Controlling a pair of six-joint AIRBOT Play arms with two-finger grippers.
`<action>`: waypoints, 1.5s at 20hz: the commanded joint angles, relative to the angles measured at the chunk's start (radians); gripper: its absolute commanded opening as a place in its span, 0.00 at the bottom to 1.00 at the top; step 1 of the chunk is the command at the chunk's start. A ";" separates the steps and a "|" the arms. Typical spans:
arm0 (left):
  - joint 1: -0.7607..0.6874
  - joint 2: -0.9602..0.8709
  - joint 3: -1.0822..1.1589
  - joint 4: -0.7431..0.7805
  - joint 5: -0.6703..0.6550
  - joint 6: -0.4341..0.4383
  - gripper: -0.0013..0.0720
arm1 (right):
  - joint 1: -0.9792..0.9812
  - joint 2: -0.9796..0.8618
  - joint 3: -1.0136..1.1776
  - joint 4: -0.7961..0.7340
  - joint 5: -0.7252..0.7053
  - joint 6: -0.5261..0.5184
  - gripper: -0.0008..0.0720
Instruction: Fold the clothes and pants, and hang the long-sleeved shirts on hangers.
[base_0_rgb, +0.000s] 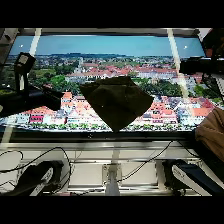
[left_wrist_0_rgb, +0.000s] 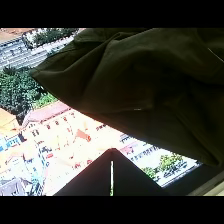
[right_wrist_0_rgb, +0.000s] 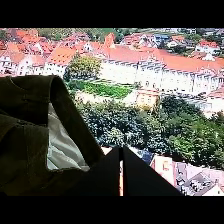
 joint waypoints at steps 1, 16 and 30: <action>0.001 0.001 -0.001 0.001 0.013 0.000 0.07 | 0.000 -0.001 0.001 0.000 0.000 0.000 0.07; -0.053 -0.151 -0.309 -0.359 0.201 -0.077 0.76 | 0.000 -0.001 0.001 0.000 0.000 0.000 0.07; -0.693 -0.473 -0.386 -0.379 0.719 -0.262 0.83 | 0.000 0.004 0.002 0.047 -0.004 0.001 0.07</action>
